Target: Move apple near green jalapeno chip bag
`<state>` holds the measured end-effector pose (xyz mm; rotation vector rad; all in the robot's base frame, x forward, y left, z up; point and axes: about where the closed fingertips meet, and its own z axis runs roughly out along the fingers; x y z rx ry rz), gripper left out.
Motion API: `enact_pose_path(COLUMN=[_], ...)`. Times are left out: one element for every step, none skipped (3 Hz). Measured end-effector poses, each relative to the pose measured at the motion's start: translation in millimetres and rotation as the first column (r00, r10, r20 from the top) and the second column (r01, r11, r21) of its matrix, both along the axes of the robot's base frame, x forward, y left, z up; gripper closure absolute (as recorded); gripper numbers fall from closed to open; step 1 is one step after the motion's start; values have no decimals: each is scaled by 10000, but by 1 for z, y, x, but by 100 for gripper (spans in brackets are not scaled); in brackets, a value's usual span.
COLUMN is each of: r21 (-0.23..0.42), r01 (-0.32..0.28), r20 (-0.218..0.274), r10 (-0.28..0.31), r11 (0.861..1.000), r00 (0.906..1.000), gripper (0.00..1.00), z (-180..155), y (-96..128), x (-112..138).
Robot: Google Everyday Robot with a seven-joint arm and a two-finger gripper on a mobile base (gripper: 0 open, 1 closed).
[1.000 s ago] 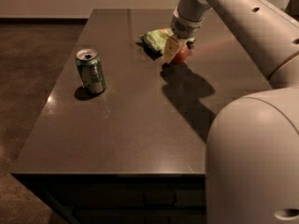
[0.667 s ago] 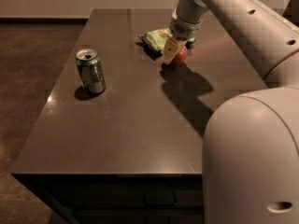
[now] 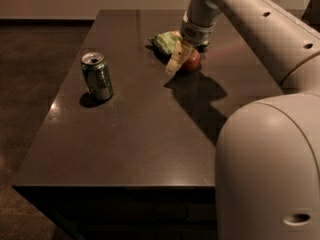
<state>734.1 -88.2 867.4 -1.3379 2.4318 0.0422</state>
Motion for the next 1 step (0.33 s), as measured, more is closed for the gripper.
enact_pose_path(r21=[0], r01=[-1], r20=[-1], r10=[1], r11=[10000], r00=[10000], gripper=[0], z=[0], y=[0], x=[0])
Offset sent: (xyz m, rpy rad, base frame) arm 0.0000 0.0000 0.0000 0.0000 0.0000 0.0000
